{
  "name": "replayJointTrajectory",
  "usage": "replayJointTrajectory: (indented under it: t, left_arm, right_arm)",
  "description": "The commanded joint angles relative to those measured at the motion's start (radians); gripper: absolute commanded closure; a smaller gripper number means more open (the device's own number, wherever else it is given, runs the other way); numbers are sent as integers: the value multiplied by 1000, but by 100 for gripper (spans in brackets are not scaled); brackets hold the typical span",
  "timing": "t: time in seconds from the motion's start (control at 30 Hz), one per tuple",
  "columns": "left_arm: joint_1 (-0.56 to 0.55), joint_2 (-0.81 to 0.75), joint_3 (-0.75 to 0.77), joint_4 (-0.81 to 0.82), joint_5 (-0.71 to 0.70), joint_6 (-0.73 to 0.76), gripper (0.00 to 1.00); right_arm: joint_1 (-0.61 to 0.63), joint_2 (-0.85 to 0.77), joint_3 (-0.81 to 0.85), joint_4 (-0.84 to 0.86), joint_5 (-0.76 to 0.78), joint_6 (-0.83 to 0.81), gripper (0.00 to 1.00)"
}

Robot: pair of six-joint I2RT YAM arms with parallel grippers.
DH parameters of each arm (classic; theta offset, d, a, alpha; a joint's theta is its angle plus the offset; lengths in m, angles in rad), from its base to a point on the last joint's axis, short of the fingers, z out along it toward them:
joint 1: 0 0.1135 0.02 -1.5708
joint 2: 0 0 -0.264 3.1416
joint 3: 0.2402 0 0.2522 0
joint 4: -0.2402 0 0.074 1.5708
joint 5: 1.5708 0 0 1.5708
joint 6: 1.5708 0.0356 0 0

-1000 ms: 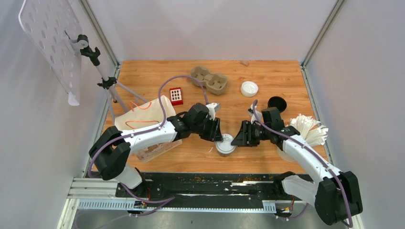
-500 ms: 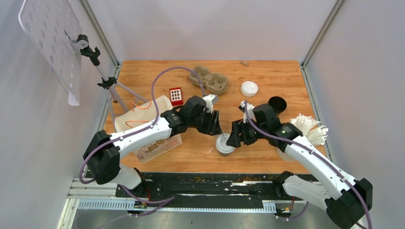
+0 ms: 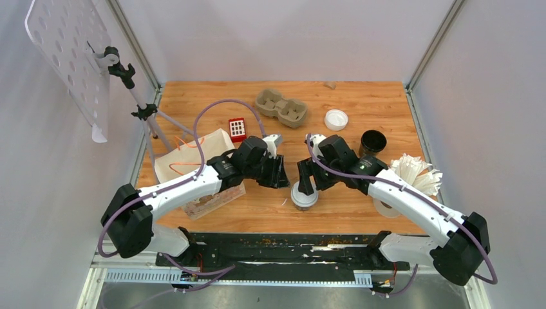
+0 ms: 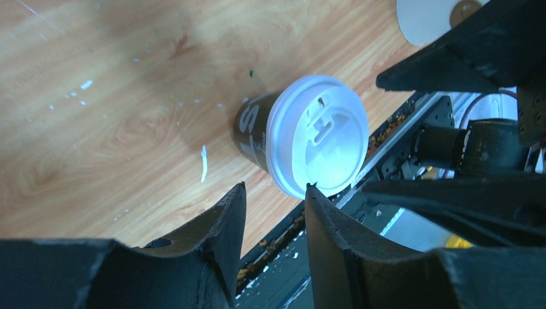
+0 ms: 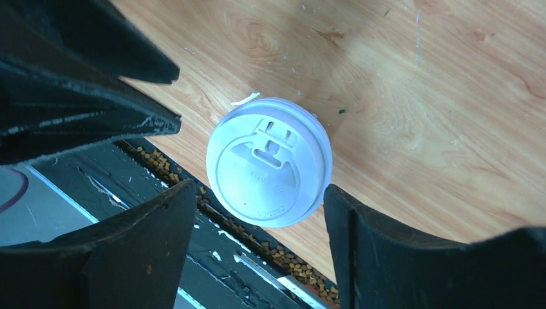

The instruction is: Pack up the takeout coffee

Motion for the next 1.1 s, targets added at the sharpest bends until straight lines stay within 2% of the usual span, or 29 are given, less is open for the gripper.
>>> replayJointTrajectory:
  t: [0.0, 0.27, 1.07]
  left_arm:
    - [0, 1, -43, 139, 101, -46, 54]
    - [-4, -3, -130, 246, 156, -95, 55]
    - [-32, 73, -260, 433, 166, -179, 55]
  right_arm:
    - [-39, 19, 24, -23, -39, 58, 30]
    - [-105, -3, -51, 31, -113, 61, 42]
    - [-124, 2, -188, 112, -110, 91, 54]
